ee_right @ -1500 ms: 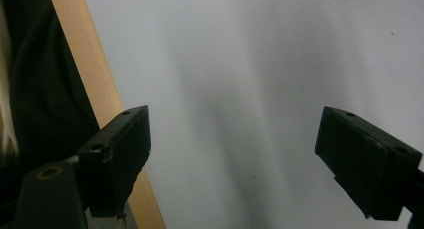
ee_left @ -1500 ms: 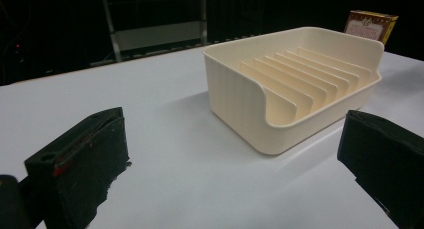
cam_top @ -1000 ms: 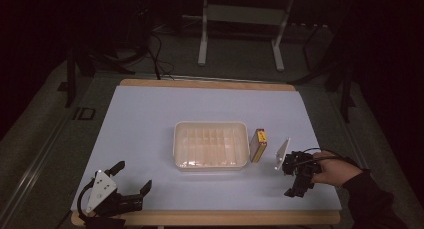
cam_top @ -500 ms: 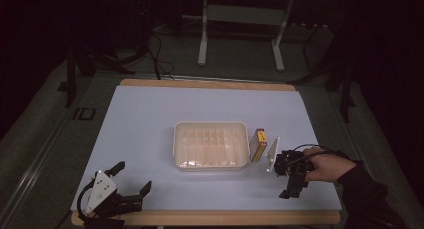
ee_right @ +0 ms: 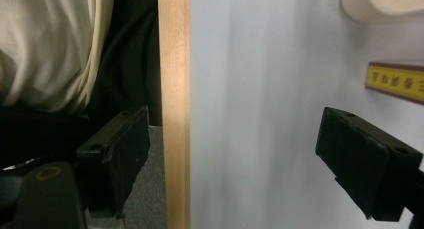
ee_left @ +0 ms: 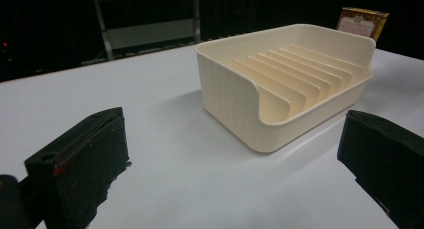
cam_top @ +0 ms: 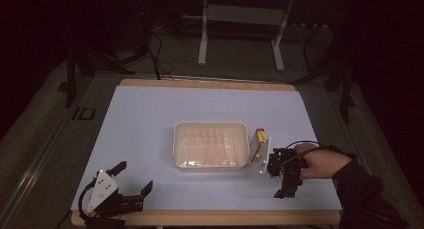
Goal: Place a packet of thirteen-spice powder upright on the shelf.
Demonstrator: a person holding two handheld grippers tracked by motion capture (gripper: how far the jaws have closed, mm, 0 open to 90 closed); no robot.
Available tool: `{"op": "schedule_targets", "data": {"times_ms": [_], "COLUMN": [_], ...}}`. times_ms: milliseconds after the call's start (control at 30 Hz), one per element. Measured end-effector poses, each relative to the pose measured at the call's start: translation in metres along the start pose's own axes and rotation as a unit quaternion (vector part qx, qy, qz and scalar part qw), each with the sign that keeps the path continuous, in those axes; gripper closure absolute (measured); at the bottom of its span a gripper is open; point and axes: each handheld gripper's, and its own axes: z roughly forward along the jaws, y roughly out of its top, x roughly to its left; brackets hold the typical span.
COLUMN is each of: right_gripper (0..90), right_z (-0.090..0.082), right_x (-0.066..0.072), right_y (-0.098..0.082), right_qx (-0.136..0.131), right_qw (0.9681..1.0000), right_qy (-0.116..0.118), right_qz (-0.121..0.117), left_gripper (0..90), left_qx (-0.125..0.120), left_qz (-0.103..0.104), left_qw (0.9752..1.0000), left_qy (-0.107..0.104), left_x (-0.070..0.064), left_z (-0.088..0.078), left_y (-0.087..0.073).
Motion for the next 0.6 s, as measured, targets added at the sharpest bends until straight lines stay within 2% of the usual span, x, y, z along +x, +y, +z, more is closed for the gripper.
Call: {"op": "schedule_targets", "data": {"times_ms": [200,233,267,600], "right_gripper": [14.2,14.1,14.1,14.2], "right_z": [-0.008,-0.009,-0.011,-0.030], "right_x": [-0.001,-0.002,-0.002,-0.015], "right_y": [0.007,0.008,0.008,0.012], "right_qx": [0.002,-0.001,0.002,-0.012], "right_qw": [0.9999,0.9998,0.9999,0.9994], "right_qy": [-0.010,-0.012,-0.010,-0.027], "right_qz": [-0.009,-0.018,-0.014,-0.018], "left_gripper": [0.1,0.1,0.1,0.1], "left_qx": [-0.007,-0.006,-0.006,-0.009], "left_qz": [0.001,0.000,-0.001,-0.002], "left_qw": [1.0000,0.9999,0.9999,0.9999], "left_qy": [0.007,0.008,0.009,0.009], "left_x": [-0.001,-0.001,0.000,-0.001], "left_z": [-0.002,-0.002,-0.002,-0.002], "left_y": [0.001,0.001,0.001,0.001]}}
